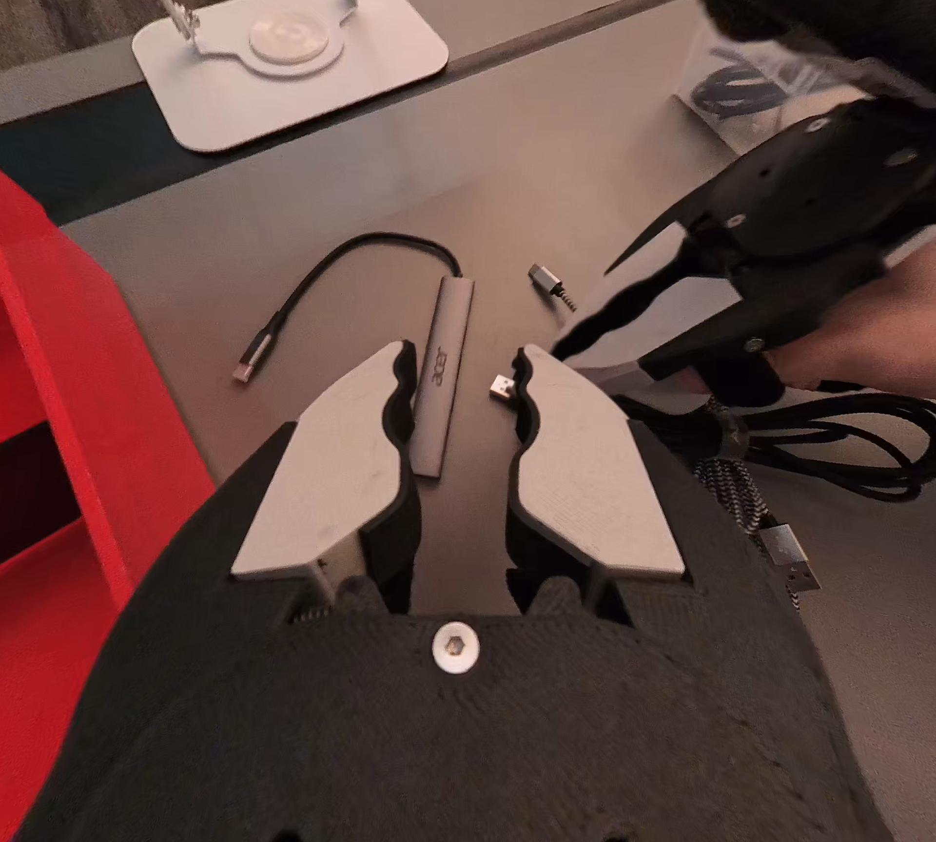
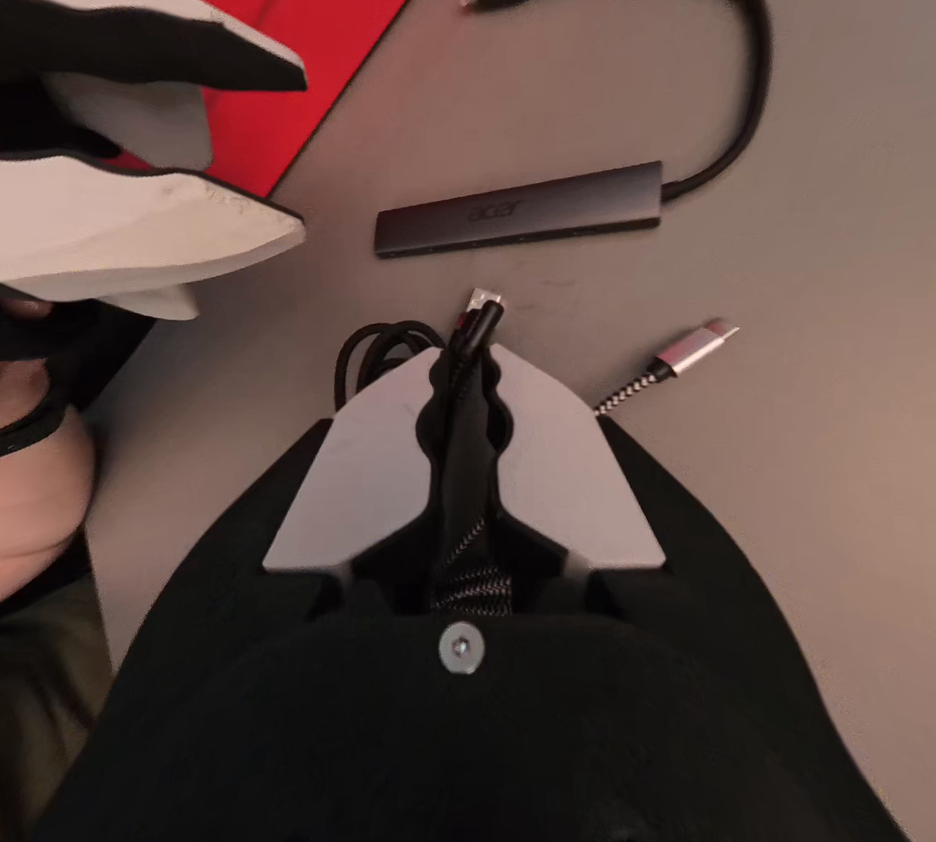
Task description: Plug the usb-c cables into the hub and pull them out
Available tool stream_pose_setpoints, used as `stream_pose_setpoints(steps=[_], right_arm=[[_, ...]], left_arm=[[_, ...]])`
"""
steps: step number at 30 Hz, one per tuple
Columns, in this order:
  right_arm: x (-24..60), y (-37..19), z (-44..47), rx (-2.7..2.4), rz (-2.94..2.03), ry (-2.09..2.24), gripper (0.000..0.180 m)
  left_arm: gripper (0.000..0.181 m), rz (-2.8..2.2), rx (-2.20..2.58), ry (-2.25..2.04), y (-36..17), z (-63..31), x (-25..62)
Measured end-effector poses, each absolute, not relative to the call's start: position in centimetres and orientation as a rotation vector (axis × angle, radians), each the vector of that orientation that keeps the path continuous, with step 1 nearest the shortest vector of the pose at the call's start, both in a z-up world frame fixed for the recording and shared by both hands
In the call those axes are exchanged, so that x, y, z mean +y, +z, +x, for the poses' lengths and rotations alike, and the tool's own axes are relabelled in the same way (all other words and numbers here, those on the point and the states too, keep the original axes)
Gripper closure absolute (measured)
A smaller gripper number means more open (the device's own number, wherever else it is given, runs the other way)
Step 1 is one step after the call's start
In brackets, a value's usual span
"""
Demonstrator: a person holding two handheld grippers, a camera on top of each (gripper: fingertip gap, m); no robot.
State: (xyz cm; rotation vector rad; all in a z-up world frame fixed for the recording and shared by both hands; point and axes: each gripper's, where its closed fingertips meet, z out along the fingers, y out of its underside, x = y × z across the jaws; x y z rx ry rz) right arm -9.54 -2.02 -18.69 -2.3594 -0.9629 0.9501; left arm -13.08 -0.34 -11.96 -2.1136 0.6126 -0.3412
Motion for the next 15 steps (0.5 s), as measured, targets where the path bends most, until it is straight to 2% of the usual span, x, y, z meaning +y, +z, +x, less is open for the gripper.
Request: stream_pose_setpoints(steps=[1,6,9,10,13,15], right_arm=[[-2.1,-18.5,-9.6,-0.970,-2.349,0.973,0.167],[-2.5,-12.3,-9.6,-1.003,-2.094,1.136,0.172],[-3.5,-9.7,-9.1,-1.117,-1.973,1.133,0.172],[-3.7,-9.2,-8.9,-1.144,-1.947,1.115,0.172],[-4.4,-7.8,-8.7,-1.189,-1.874,1.111,0.172],[-4.1,-7.5,-8.6,-1.167,-1.867,1.091,0.172]], left_arm=[[0.143,-2.086,0.626,-0.363,-11.7,-12.7,-0.4],[0.139,-1.937,0.665,-0.550,-9.3,-11.3,-1.1],[0.132,-1.734,0.595,-0.776,-5.8,-10.8,-1.9],[0.133,-1.647,0.551,-0.867,-4.4,-10.9,-2.3],[0.151,-1.499,0.499,-1.131,-2.2,-11.2,-3.6],[0.151,-1.537,0.524,-1.232,-2.7,-11.0,-4.0]])
